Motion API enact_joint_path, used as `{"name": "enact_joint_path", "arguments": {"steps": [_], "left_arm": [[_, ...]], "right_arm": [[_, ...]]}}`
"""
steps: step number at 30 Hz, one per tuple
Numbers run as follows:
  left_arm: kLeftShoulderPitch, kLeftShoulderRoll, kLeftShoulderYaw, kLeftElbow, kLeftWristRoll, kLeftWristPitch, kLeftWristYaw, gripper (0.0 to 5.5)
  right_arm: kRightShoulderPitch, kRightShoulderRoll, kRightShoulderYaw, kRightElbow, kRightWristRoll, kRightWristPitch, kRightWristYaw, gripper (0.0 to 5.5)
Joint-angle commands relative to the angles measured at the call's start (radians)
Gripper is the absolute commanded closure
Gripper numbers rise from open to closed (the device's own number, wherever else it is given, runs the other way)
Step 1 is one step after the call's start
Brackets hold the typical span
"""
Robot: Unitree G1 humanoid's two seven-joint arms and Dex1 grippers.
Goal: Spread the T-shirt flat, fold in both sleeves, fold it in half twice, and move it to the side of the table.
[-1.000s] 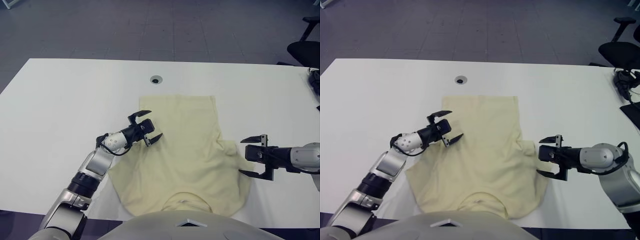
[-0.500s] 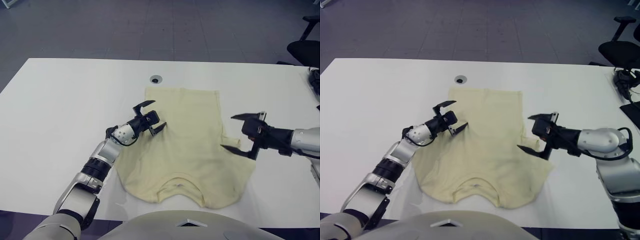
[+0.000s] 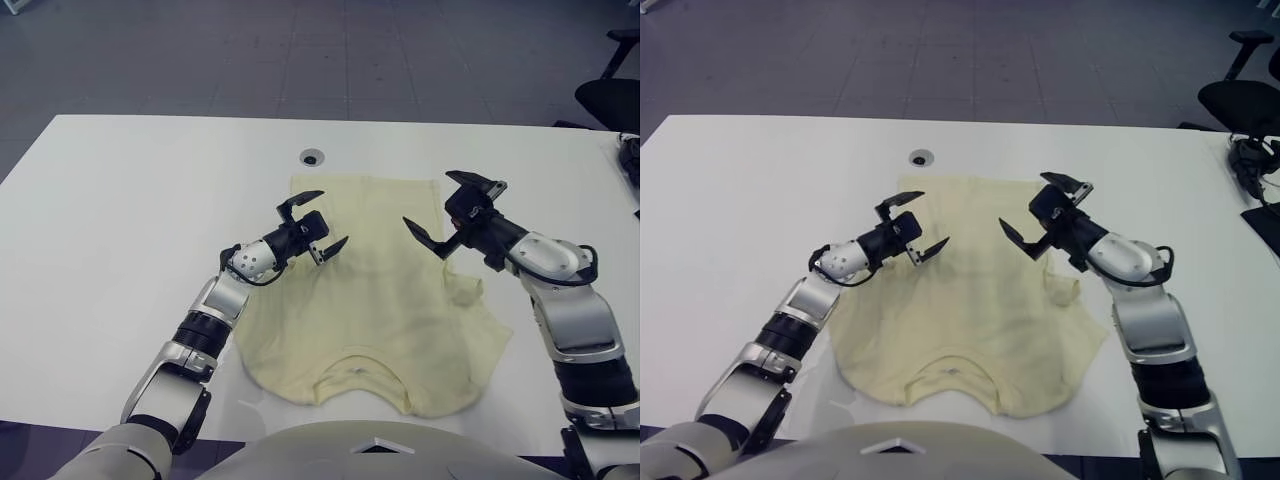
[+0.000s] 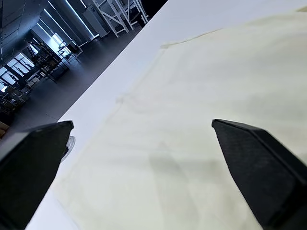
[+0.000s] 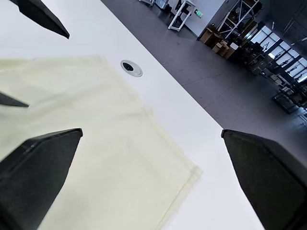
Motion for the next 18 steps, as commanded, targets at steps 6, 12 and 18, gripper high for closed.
{"name": "enact_joint_path", "arguments": {"steps": [6,12,18], "left_arm": [[0.054,0.126,0.237,-0.348,-0.215,0.131,-0.077,0.14],[0.197,0.311,0.389,-0.382,-0.276,-0.001,-0.2,0.14],[0.432,0.62,0.408,-0.332,-0.251,-0.228,-0.524,0.14]], "right_arm": [[0.02,0.176,-0.069,0.047,0.002,-0.092,-0.201,0.1],[-0.001,0.215,-0.083,0.091,-0.018,-0.301,-0.252,0.1],[0.013,0.206,-0.1,0.103,-0.023,-0.327,-0.258,0.1]]}}
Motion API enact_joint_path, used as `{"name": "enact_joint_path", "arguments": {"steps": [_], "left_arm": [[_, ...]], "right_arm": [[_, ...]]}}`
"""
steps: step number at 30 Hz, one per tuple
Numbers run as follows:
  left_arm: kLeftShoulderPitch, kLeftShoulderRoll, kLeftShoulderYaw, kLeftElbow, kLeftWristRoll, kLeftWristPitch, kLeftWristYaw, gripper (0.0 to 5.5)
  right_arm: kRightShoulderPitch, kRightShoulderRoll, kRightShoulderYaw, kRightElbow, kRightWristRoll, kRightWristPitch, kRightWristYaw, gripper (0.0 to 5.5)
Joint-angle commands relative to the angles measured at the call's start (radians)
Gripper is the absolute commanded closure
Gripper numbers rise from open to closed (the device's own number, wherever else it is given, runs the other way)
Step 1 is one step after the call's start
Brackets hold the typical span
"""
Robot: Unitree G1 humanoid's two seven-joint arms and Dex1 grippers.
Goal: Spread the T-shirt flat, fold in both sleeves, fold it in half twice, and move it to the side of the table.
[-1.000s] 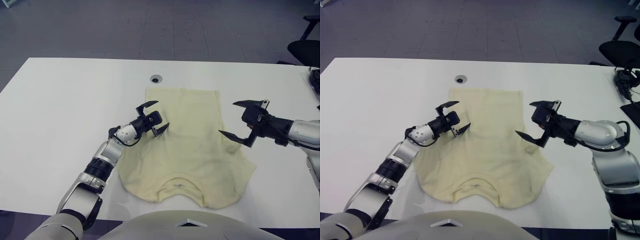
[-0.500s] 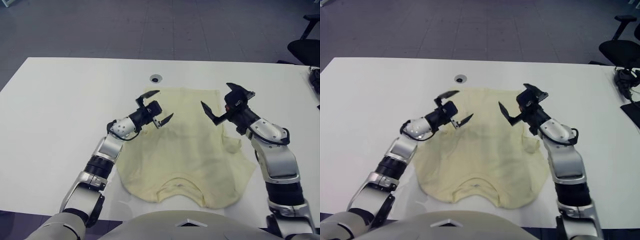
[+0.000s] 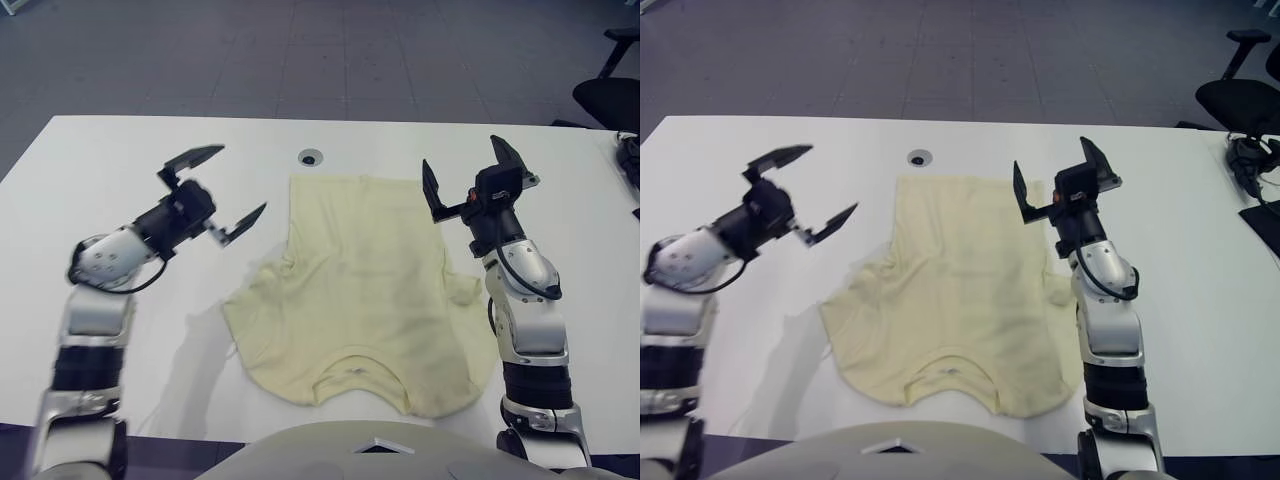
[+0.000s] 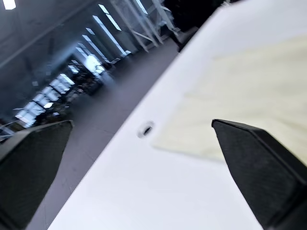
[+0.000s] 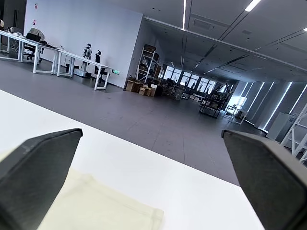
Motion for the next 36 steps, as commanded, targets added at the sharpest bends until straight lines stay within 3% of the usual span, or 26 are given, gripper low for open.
{"name": "enact_joint_path", "arguments": {"steps": [1,4,7,12,25,36], "left_arm": [[0.085,0.139,0.003,0.065,0.085,-0.159,-0.094,0.14],[0.112,0.193,-0.001,0.114,0.249,-0.297,-0.038,0.14],[0.185,0.199,0.017,0.076,0.272,-0.358,-0.005,0.14],[0.165,0.2,-0.057,0.148,0.369,-0.44,0.042,0.14],[0.139,0.19,-0.181,0.266,0.42,-0.464,0.123,0.14],[0.122,0.218,-0.239,0.27,0.379,-0.457,0.111,2.16]], "right_arm": [[0.012,-0.016,-0.015,-0.009,-0.003,-0.002,0.008,0.1],[0.013,-0.023,-0.034,-0.015,0.011,0.004,0.013,0.1],[0.002,-0.027,-0.033,0.0,0.011,0.003,0.022,0.1],[0.024,-0.031,-0.038,-0.021,0.003,0.004,0.023,0.1],[0.033,-0.028,-0.028,-0.047,0.01,-0.018,0.048,0.1],[0.054,-0.023,-0.024,-0.1,0.008,0.007,0.039,0.1]]}}
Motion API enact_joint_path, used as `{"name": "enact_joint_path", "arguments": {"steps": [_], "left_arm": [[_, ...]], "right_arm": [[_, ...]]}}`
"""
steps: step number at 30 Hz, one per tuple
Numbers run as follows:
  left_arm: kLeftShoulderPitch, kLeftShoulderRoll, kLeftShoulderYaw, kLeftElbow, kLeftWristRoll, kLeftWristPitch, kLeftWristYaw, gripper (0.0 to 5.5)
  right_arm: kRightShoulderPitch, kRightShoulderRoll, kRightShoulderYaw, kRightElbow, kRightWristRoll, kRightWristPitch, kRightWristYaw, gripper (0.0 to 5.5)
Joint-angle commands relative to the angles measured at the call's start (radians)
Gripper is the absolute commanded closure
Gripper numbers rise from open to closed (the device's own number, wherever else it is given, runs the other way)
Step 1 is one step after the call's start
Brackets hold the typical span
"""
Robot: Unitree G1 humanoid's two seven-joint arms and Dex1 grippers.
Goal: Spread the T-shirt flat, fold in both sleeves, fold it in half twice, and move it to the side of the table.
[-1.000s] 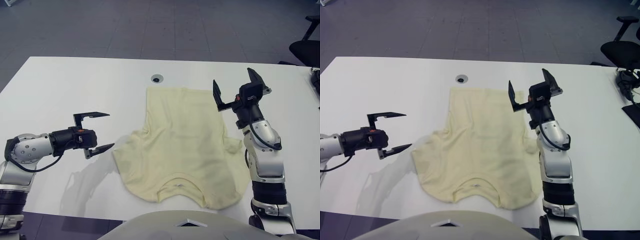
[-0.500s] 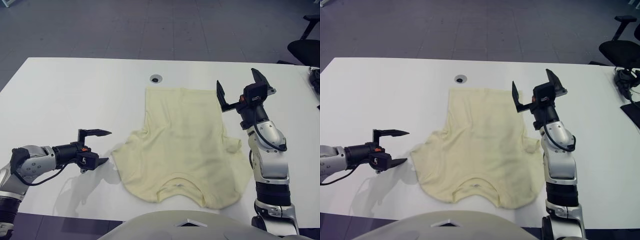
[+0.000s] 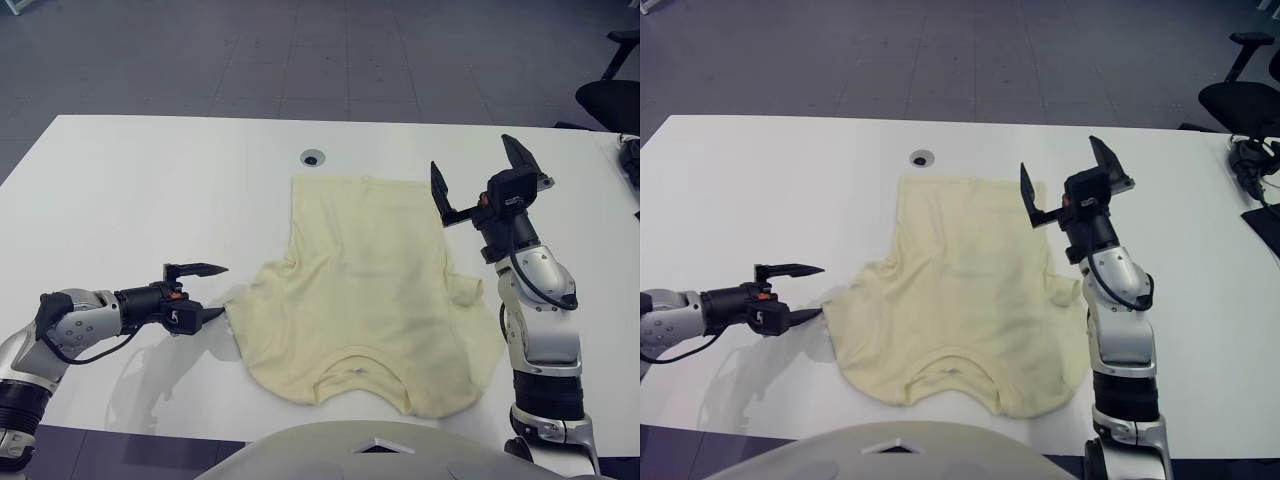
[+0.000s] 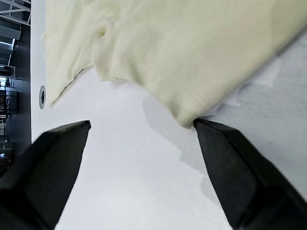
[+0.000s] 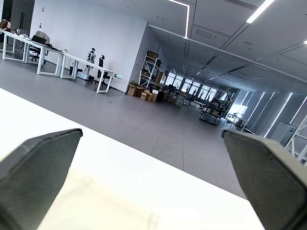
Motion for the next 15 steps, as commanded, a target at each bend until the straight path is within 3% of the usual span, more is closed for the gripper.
{"name": "enact_joint_path", "arguments": {"steps": [1,15], "left_arm": [[0.022,0.017,-0.053,0.011,0.019,0.019,-0.041,2.37],[0.007,0.038,-0.093,0.01,-0.004,0.027,-0.053,4.9]], "right_arm": [[0.003,0.003,0.005,-0.02,0.0,0.018,-0.004,0.1],[0.012,0.008,0.008,-0.045,-0.002,0.032,-0.014,0.1]]}}
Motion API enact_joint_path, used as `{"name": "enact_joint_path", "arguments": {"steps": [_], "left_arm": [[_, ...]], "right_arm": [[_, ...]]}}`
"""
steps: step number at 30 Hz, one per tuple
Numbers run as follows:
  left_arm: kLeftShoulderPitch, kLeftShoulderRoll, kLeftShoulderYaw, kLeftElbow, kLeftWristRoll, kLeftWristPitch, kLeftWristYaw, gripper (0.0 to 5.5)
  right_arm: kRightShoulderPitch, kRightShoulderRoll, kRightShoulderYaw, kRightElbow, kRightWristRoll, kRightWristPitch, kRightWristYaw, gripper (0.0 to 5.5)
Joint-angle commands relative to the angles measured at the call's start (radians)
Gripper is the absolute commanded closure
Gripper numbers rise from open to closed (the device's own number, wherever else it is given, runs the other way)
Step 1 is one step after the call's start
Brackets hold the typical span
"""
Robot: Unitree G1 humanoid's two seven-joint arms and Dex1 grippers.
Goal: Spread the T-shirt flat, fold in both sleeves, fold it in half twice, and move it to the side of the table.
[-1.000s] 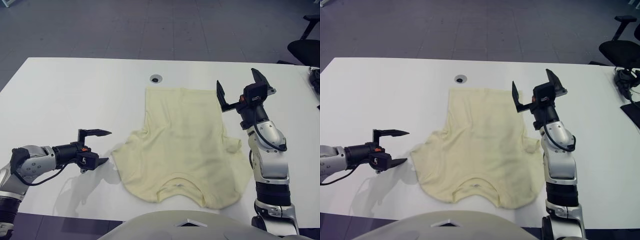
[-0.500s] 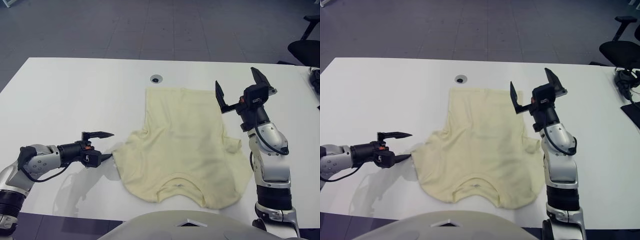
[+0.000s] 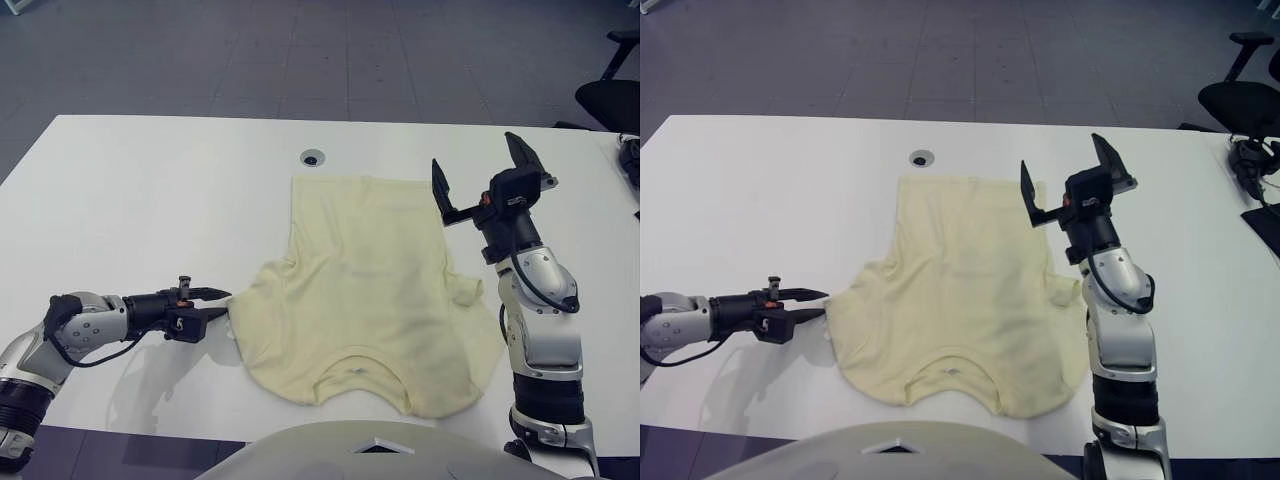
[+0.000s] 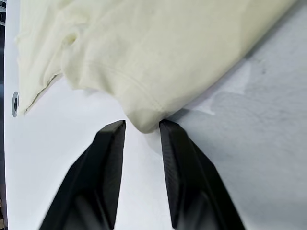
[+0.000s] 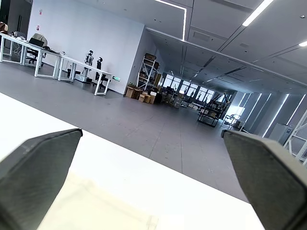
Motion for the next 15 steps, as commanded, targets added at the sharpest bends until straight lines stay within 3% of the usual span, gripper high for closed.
{"name": "enact_joint_path", "arguments": {"steps": [1,3,15], "left_arm": [[0.008,0.01,-0.026,0.013,0.02,0.014,-0.025,5.08],[0.003,0.01,-0.028,0.018,0.017,0.013,-0.029,5.48],[-0.019,0.013,-0.038,0.026,0.014,0.002,-0.032,5.48]], "right_arm": [[0.005,0.003,0.004,-0.012,0.001,0.018,-0.002,0.1],[0.006,0.003,0.004,-0.015,0.0,0.02,-0.003,0.1],[0.013,0.005,0.004,-0.03,-0.002,0.026,-0.006,0.1]]}}
